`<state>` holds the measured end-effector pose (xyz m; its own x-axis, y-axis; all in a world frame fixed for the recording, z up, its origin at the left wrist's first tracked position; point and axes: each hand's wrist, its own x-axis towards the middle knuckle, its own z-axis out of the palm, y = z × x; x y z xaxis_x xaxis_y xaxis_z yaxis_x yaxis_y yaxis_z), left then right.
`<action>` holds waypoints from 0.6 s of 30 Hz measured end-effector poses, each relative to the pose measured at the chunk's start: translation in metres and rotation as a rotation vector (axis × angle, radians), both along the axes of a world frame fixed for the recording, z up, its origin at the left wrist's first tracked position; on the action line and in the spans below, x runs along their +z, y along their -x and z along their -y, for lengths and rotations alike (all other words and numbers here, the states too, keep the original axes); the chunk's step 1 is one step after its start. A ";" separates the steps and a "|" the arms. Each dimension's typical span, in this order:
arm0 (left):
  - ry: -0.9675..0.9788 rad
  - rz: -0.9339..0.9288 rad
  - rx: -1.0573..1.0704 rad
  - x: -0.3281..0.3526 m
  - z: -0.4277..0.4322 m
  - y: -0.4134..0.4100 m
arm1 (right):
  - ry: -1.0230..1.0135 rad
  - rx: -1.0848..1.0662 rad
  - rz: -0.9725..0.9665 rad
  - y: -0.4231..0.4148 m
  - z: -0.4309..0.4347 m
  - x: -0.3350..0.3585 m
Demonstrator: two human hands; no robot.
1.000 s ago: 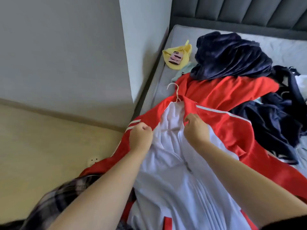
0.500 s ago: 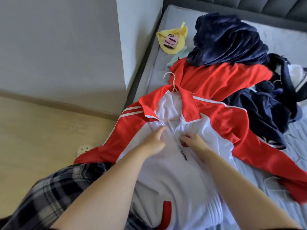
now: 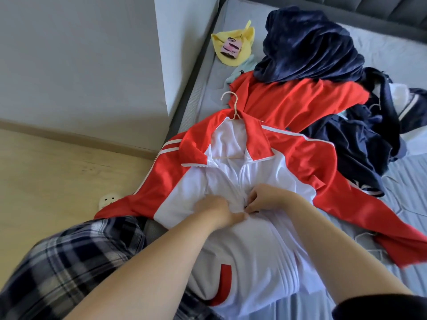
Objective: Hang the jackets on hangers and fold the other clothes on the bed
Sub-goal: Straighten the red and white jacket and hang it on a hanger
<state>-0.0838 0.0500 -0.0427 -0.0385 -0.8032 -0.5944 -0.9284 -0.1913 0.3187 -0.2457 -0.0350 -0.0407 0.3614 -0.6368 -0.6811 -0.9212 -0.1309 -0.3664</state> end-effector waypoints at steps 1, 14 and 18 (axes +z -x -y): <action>0.004 0.039 0.015 -0.001 -0.001 0.004 | -0.007 0.010 -0.003 0.000 0.001 0.001; 0.039 0.216 -0.021 -0.017 -0.010 0.021 | -0.100 -0.376 0.034 -0.017 -0.001 -0.003; 0.072 0.232 -0.043 -0.022 -0.010 0.021 | -0.314 -0.567 0.043 -0.030 0.005 0.009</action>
